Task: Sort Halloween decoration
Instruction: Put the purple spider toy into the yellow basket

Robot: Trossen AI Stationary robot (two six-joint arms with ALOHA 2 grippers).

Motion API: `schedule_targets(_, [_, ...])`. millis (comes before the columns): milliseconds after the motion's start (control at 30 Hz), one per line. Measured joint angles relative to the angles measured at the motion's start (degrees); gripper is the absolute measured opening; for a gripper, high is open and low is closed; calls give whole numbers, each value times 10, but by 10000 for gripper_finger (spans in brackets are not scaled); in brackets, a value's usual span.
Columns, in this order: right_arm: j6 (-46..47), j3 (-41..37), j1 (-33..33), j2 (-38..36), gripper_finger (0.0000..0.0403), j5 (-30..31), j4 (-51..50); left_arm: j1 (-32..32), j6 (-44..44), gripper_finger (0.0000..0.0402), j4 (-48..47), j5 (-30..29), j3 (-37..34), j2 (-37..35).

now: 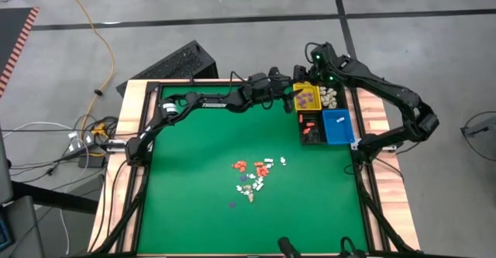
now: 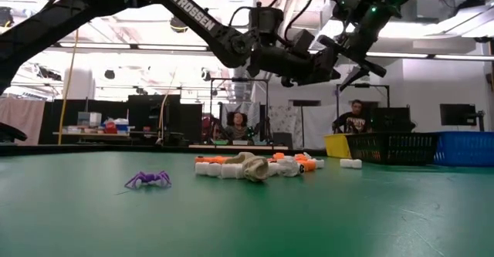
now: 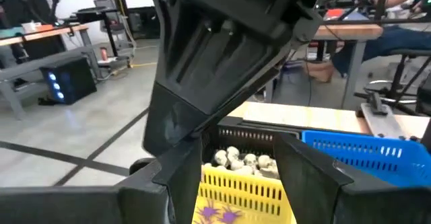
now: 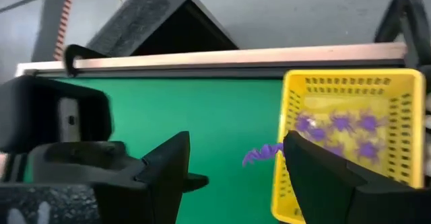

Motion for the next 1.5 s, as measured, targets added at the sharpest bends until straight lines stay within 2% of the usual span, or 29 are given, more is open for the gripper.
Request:
schedule_targets(133, [0, 0, 1, 0, 260, -10, 14, 0, 6, 177, 10, 1, 0, 7])
schedule_targets(433, [-5, 0, 2, 0, 260, -21, 15, 8, 19, 169, -2, -34, 0, 9])
schedule_targets(833, [-19, 0, 2, 0, 260, -29, 19, 18, -17, 165, 0, 28, 0, 9])
schedule_targets(1067, [-19, 0, 2, 0, 260, -29, 23, 15, -18, 147, -3, 24, 1, 9])
schedule_targets(1200, [-21, 0, 1, 0, 260, -27, 27, 15, -29, 129, -34, 30, 51, 31])
schedule_targets(1367, [-22, 0, 1, 1, 260, -26, 23, 10, -25, 112, -132, 21, 133, 63])
schedule_targets(1500, [-29, 0, 1, 0, 260, -28, 26, 10, -11, 95, -148, -6, 146, 64])
